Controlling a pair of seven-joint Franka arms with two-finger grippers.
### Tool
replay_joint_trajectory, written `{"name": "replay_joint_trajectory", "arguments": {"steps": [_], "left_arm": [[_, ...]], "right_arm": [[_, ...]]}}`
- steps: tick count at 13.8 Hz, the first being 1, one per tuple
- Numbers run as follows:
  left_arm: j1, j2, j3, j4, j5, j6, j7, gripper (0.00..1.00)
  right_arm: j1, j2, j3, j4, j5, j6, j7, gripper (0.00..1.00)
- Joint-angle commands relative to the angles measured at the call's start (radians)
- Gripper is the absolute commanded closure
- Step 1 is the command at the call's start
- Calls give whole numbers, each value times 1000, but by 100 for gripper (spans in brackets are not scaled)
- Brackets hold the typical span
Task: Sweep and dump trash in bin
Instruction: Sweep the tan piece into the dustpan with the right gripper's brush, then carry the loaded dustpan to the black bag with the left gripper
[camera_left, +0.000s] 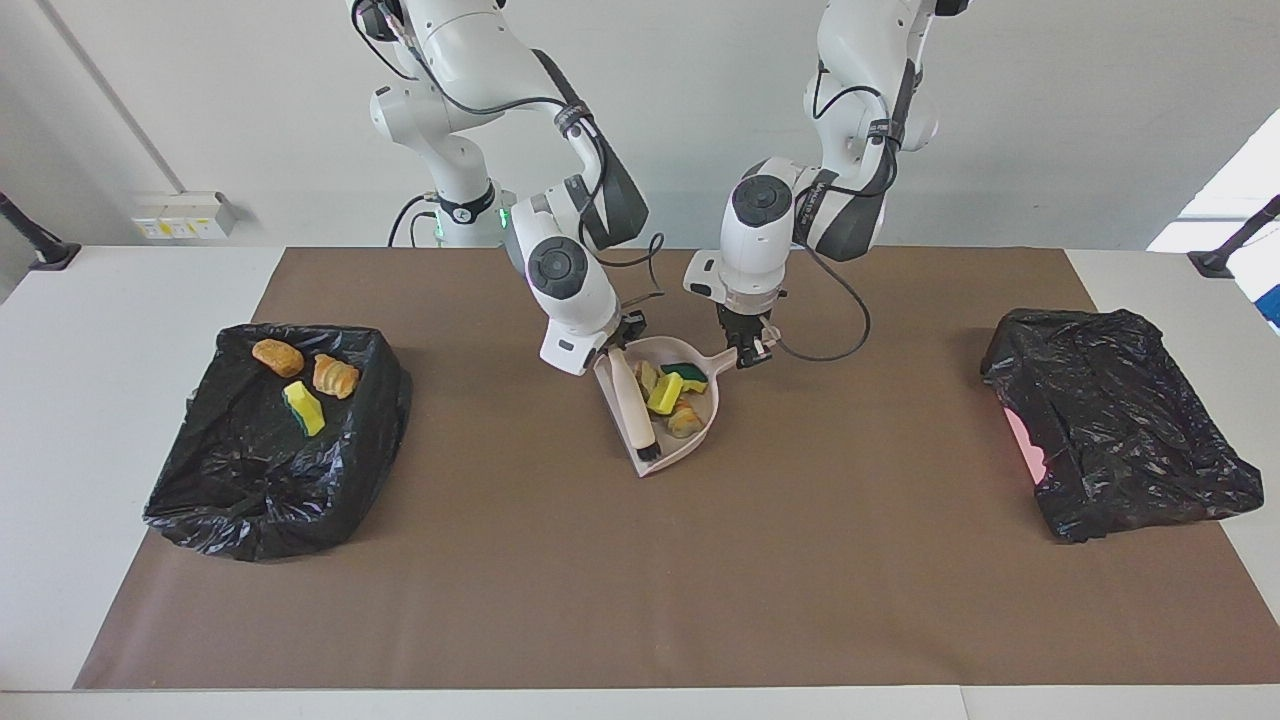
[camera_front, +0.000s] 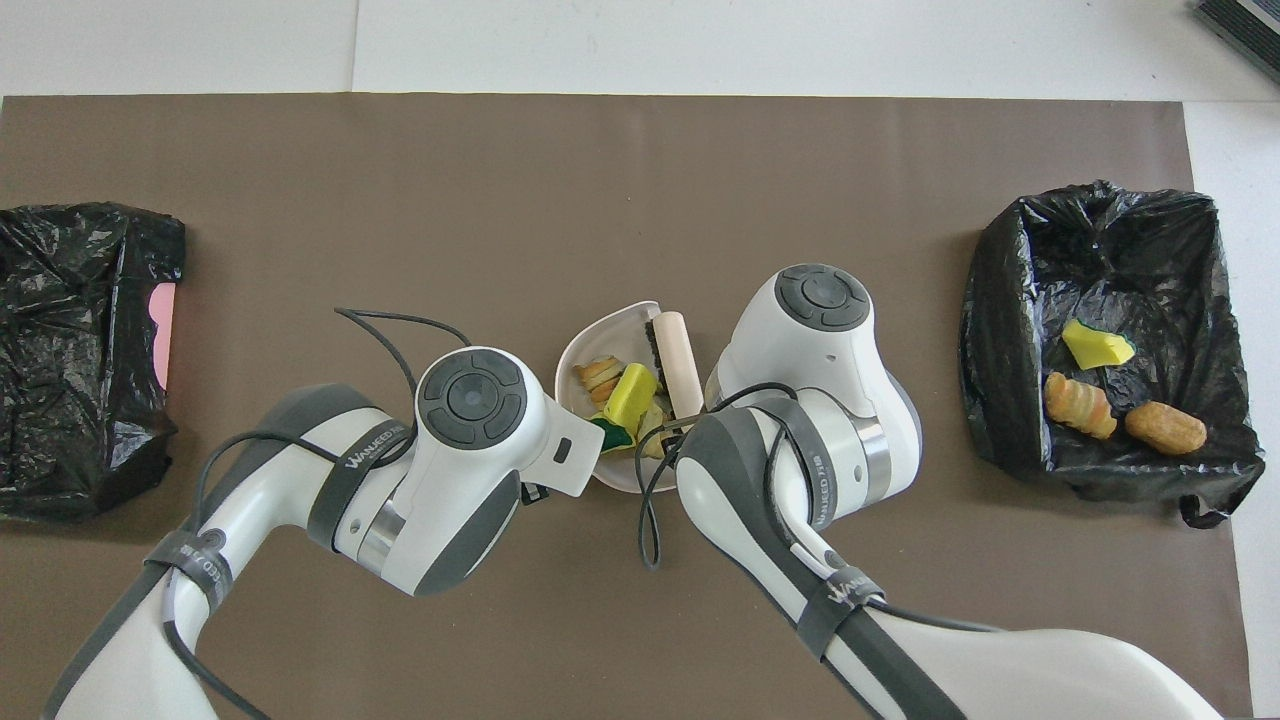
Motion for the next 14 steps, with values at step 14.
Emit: {"name": "replay_joint_trajectory", "arguments": {"steps": [14], "left_arm": [[246,-159,5,-3,10,-90,347,100]], "right_arm": [[138,-404,20,-304,12,-85,371,100]]}}
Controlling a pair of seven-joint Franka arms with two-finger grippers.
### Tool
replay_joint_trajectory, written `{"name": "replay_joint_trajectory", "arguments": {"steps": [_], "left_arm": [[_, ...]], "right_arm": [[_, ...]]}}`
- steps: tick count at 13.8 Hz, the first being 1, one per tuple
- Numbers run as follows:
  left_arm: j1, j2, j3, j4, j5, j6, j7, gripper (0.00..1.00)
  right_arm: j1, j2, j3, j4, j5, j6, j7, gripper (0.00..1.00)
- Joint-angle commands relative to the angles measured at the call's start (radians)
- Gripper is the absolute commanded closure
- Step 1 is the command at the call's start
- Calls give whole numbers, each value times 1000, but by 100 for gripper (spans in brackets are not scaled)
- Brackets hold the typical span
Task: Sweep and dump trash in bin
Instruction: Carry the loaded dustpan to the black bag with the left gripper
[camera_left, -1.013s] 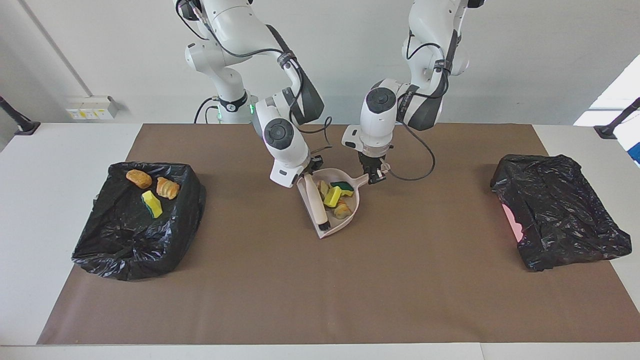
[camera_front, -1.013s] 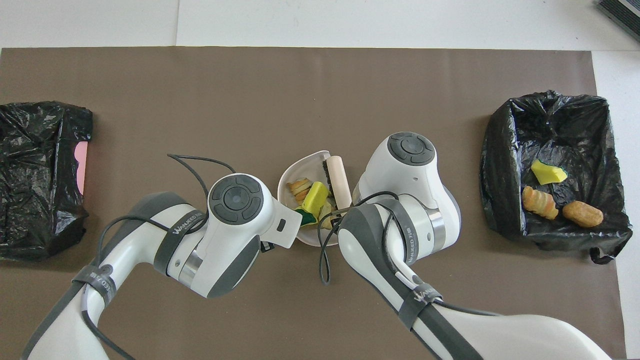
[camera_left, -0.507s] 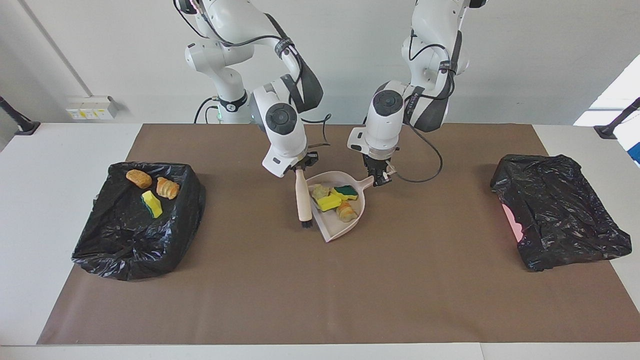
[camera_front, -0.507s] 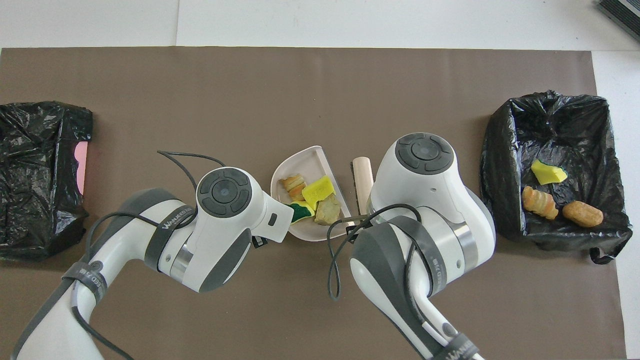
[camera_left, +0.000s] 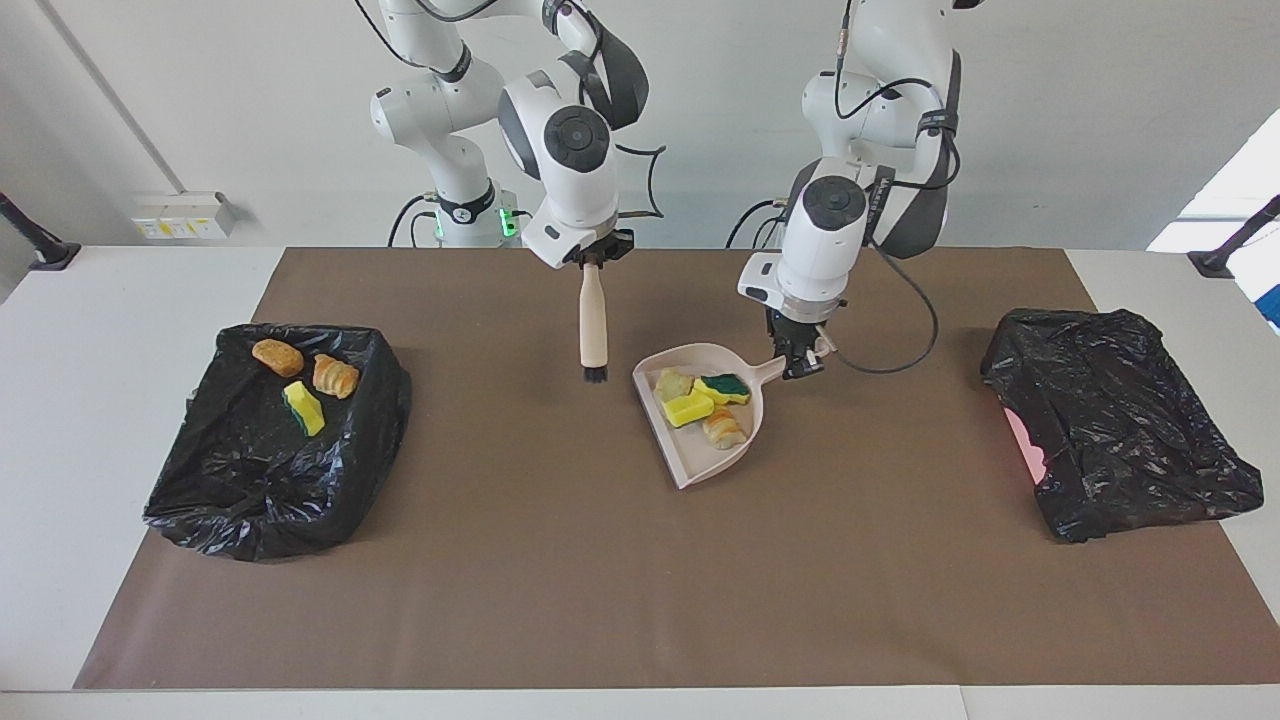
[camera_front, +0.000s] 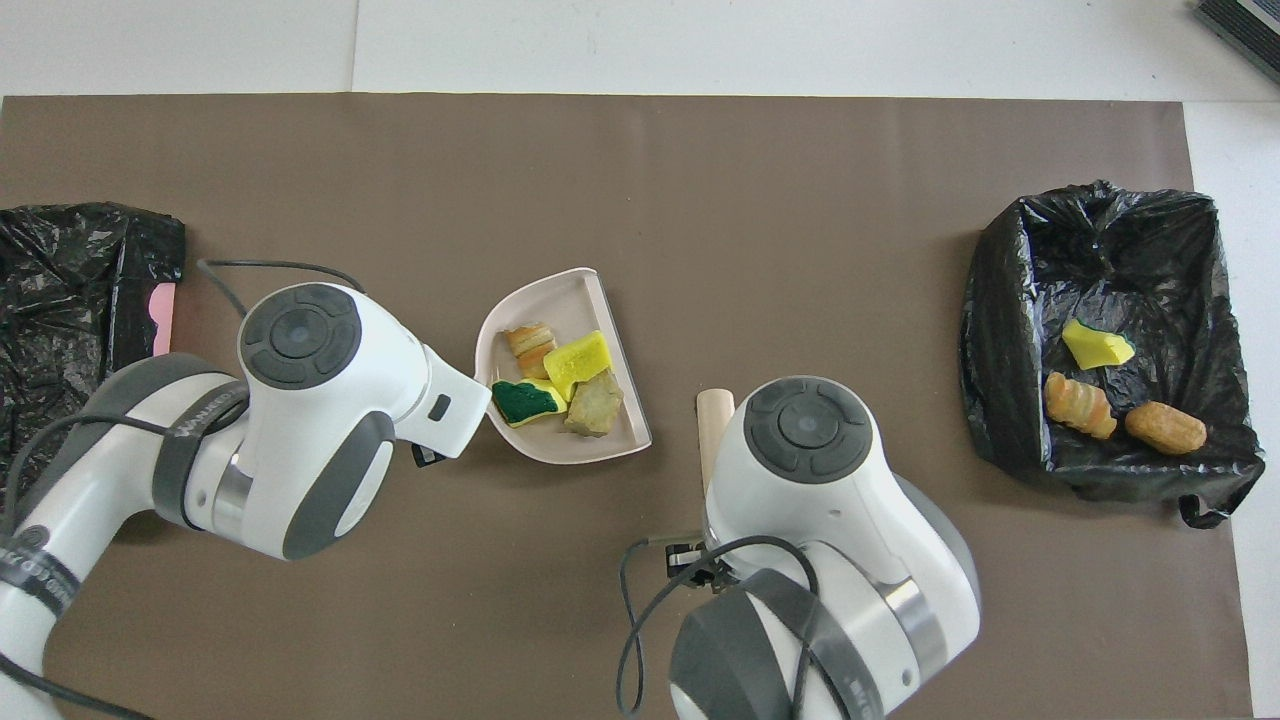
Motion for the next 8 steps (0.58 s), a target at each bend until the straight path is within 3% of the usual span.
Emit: {"name": "replay_joint_trajectory", "arguments": {"steps": [1,8], "left_arm": [[101,-85,-8,-13,10,-37,132,100],[473,-145,-5,38,8,-89,398,100]], "right_arm": [[58,-85,4,-147,64,111,20,100],[138,-77,7,-267,86,261,129,100]]}}
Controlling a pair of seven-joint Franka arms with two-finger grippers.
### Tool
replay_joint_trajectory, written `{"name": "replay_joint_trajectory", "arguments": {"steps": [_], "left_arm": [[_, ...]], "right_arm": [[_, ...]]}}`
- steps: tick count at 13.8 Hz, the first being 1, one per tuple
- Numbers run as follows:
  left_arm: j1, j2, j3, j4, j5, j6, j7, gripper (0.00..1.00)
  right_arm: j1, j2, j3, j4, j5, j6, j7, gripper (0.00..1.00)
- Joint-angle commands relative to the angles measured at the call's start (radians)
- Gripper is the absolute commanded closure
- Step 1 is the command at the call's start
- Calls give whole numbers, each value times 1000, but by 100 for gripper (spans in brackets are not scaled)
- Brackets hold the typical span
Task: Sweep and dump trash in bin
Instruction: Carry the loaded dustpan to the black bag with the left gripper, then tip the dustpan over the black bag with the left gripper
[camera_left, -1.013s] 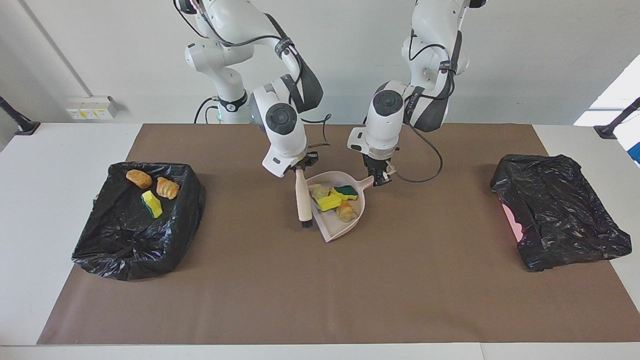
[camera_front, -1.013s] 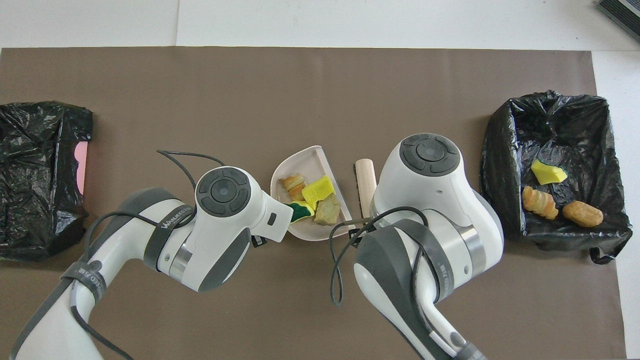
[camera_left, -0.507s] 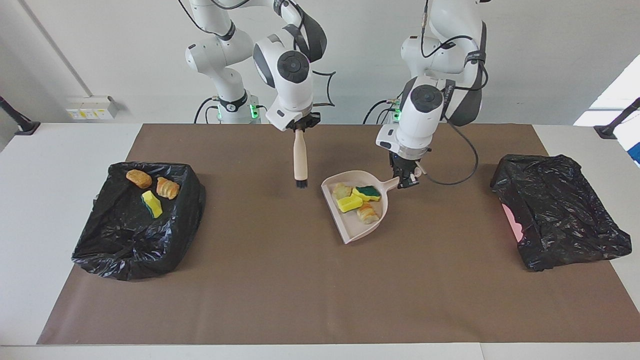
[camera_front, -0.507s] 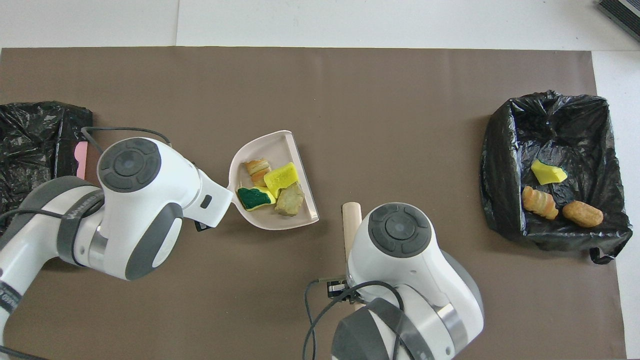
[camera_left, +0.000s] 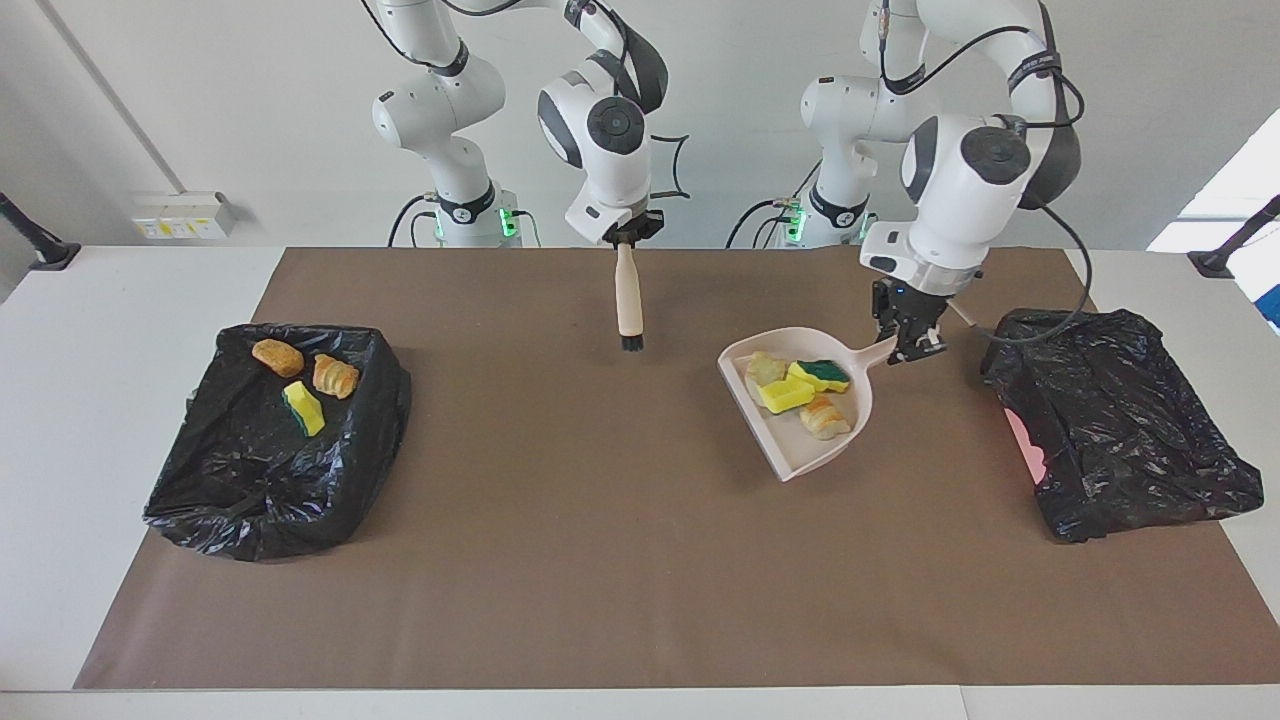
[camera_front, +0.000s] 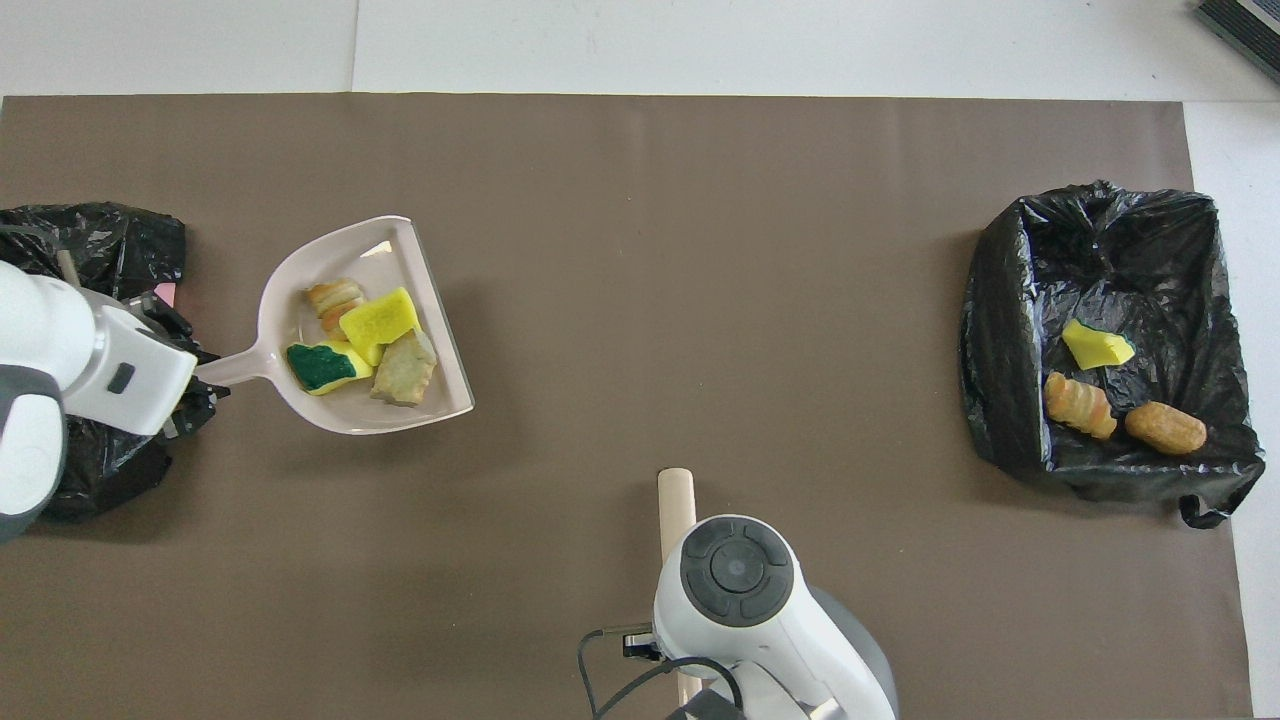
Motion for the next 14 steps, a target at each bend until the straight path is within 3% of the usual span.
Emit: {"name": "replay_joint_trajectory", "arguments": {"steps": [1,5,10,11,13,14], "left_arm": [[155,-19,-11,32,6,-21,67,100],[454,-12,-6,85,-7,-11,72,100],[634,21,17,162,9,22,76,100],[638,21,26,162,44,20,87,100],[636,21,26,162,182,20,136,100],[635,22,26,164,235,22,145,100]], "right_arm": [[2,-16,0,-53,48,65,42,100],[33,42,0,-64,69,148,70,100],[36,54,0,-106,69,229,50,100],[34,62,0,-103,68,231,50,81],[34,64,0,-102,62,232,25,20],[36,64,0,-97,49,231,22,0]]}}
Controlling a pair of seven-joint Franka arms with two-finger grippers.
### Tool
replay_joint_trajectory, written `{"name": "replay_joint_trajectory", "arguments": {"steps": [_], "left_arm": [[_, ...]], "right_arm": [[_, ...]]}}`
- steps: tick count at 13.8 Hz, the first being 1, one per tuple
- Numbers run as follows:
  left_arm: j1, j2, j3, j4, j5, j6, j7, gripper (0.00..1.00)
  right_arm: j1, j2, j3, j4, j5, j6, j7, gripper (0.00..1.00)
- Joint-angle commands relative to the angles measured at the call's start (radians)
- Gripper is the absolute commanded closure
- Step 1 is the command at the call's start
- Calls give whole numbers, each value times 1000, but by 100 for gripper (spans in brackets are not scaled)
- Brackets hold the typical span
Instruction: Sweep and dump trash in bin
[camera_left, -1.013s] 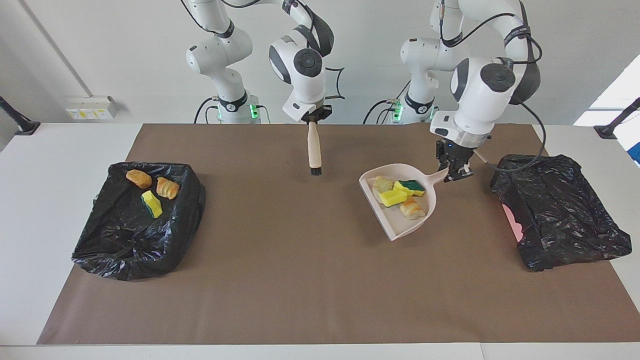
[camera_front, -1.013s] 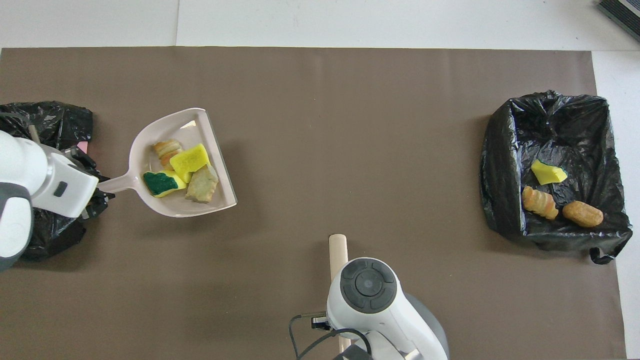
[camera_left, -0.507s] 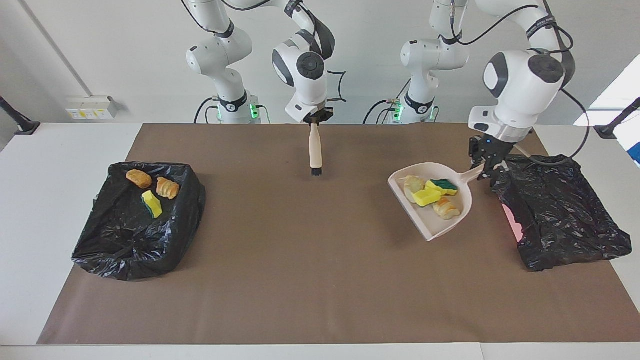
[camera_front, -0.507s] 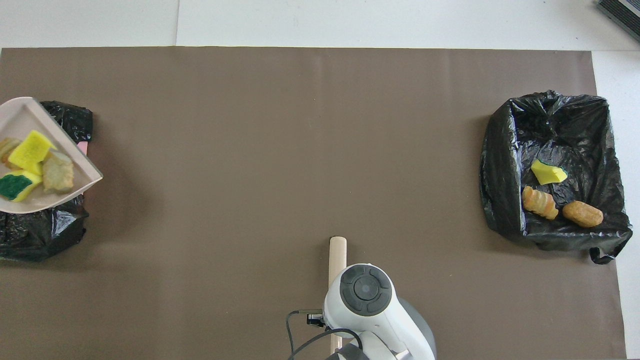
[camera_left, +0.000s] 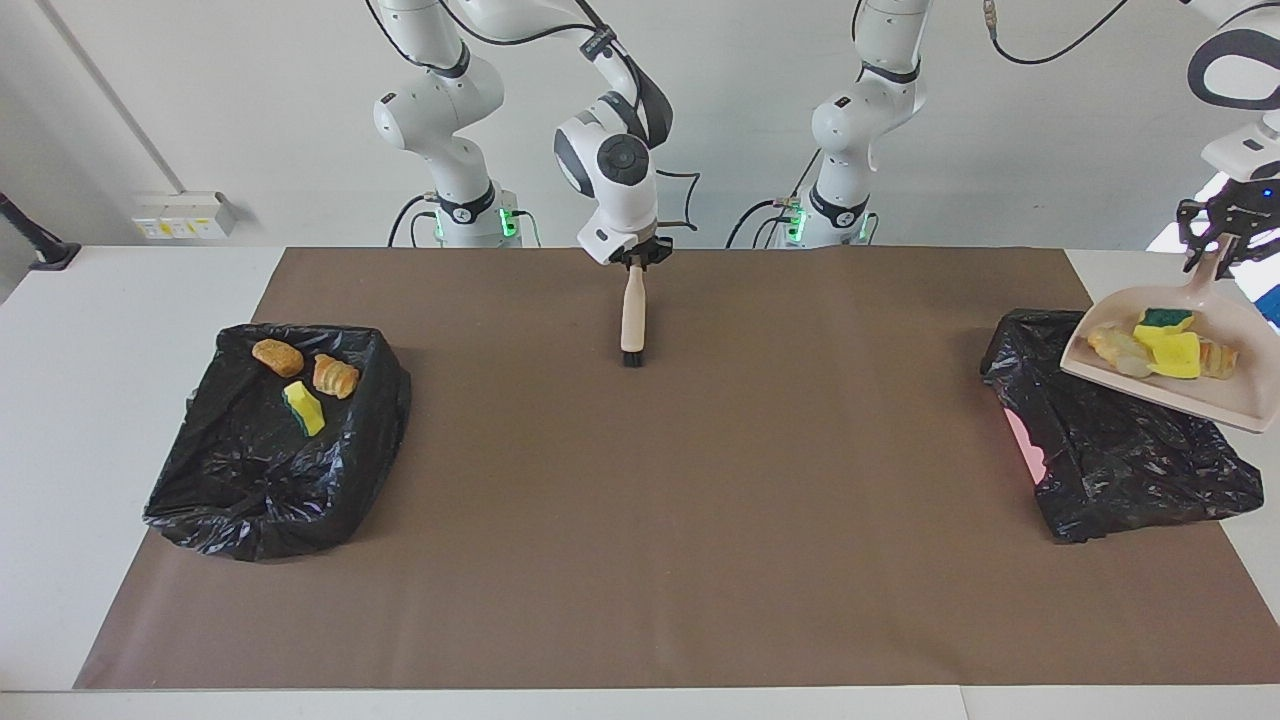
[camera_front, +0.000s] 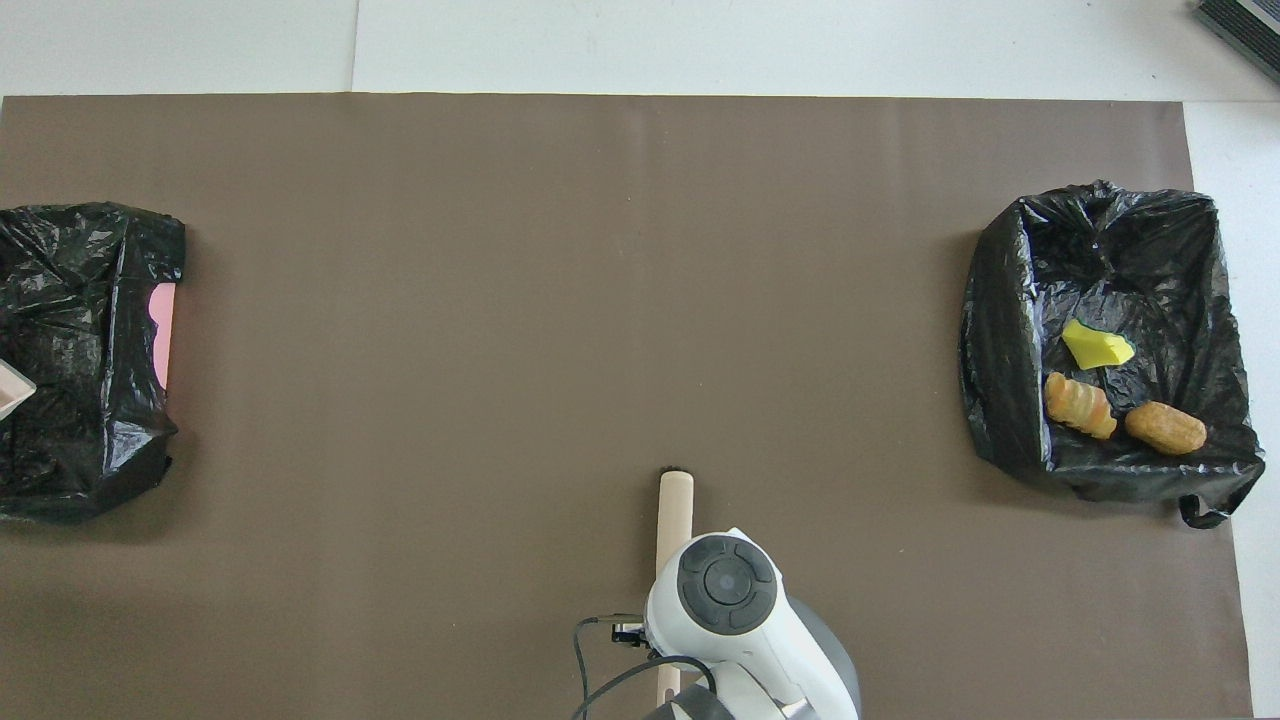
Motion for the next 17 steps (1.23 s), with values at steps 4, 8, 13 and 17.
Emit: {"name": "replay_joint_trajectory", "arguments": {"steps": [4,8,13,17], "left_arm": [[-25,46,-8,39,213,18,10,100],[-86,92,-10,96,322,8,-34,100],[-111,104,-13,120,456,-4,-34,100],[-138,88,-15,122,531,-15,-28,100]], "right_arm": [[-16,18,-5,59,-28,9,-27,0],[-116,12,-5,132,-104,-15,-33,0],[-265,11,-8,264,-190,-120,-116,0],[-370,9,-8,358,-322,-161,-188,0]]}}
